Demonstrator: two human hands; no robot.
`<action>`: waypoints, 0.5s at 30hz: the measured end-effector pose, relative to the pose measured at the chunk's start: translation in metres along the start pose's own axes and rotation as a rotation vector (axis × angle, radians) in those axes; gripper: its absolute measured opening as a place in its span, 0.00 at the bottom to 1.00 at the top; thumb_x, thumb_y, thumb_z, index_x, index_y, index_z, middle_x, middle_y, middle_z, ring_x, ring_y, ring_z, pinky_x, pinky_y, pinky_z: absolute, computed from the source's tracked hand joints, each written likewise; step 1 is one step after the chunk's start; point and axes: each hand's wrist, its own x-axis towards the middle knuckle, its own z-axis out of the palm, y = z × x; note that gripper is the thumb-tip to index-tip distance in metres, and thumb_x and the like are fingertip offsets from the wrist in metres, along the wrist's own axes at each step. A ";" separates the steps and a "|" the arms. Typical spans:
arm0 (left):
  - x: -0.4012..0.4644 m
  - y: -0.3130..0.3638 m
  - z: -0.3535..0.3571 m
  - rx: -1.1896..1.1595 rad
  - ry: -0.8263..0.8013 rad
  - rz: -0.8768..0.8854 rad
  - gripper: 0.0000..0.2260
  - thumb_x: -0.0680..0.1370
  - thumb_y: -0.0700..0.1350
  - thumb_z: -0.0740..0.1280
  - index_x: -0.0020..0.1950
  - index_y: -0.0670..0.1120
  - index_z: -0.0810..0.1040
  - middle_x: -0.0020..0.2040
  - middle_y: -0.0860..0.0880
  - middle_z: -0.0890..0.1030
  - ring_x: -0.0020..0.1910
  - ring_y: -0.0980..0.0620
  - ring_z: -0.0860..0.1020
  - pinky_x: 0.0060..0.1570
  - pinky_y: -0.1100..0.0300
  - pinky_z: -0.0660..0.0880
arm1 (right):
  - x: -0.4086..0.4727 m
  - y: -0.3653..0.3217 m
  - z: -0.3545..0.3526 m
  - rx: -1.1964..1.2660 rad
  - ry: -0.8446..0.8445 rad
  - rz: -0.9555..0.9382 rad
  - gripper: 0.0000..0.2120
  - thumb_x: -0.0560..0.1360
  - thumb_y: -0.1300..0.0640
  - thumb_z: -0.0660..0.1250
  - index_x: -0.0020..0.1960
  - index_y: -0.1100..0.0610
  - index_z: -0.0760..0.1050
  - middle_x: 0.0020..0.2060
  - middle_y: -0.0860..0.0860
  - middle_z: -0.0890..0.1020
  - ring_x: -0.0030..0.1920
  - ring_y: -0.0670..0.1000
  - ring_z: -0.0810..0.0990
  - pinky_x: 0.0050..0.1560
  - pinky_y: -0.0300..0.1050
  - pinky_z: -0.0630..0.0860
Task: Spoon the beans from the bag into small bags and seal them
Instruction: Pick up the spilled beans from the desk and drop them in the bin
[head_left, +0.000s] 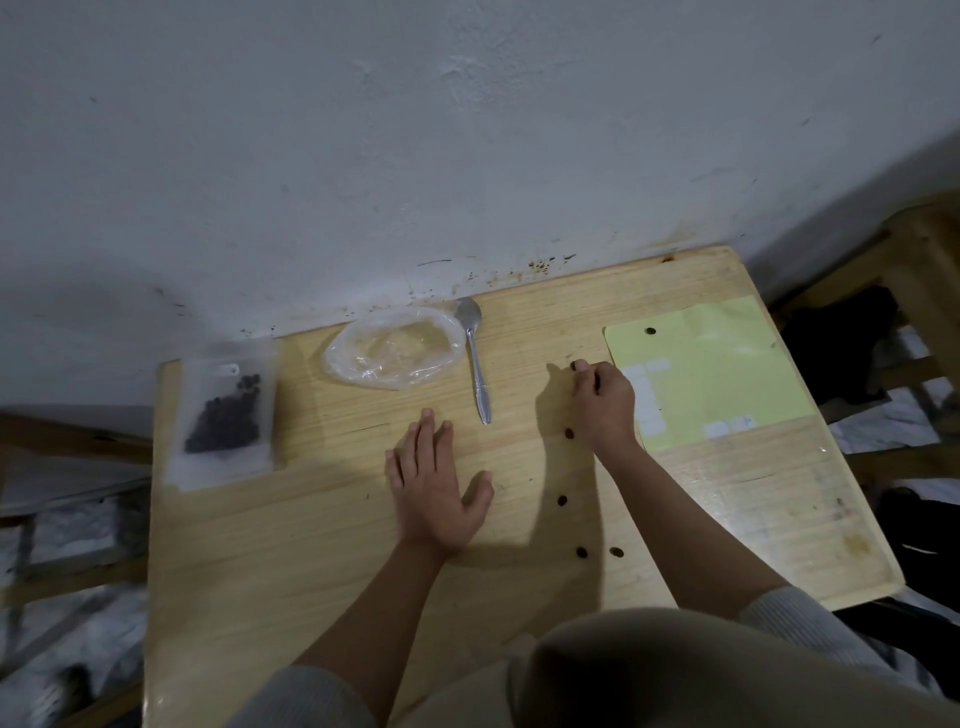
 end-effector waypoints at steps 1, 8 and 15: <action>0.000 0.000 0.000 0.001 -0.001 0.001 0.35 0.72 0.63 0.58 0.73 0.43 0.64 0.77 0.45 0.59 0.74 0.44 0.56 0.69 0.39 0.55 | 0.001 0.000 0.000 0.005 -0.011 0.004 0.16 0.81 0.57 0.58 0.34 0.56 0.68 0.30 0.47 0.71 0.32 0.45 0.69 0.31 0.29 0.65; 0.001 0.000 -0.001 0.005 -0.010 -0.005 0.35 0.72 0.63 0.57 0.73 0.44 0.64 0.77 0.45 0.58 0.74 0.44 0.56 0.70 0.39 0.54 | 0.008 -0.005 -0.002 0.260 -0.101 0.193 0.24 0.81 0.46 0.56 0.34 0.63 0.71 0.26 0.55 0.68 0.24 0.49 0.64 0.24 0.40 0.65; 0.000 0.000 0.000 -0.001 -0.012 -0.001 0.35 0.72 0.63 0.57 0.73 0.43 0.63 0.77 0.45 0.59 0.74 0.44 0.56 0.69 0.39 0.54 | 0.008 -0.003 -0.003 -0.102 0.034 -0.094 0.26 0.78 0.48 0.62 0.27 0.57 0.57 0.21 0.48 0.60 0.24 0.46 0.59 0.27 0.40 0.59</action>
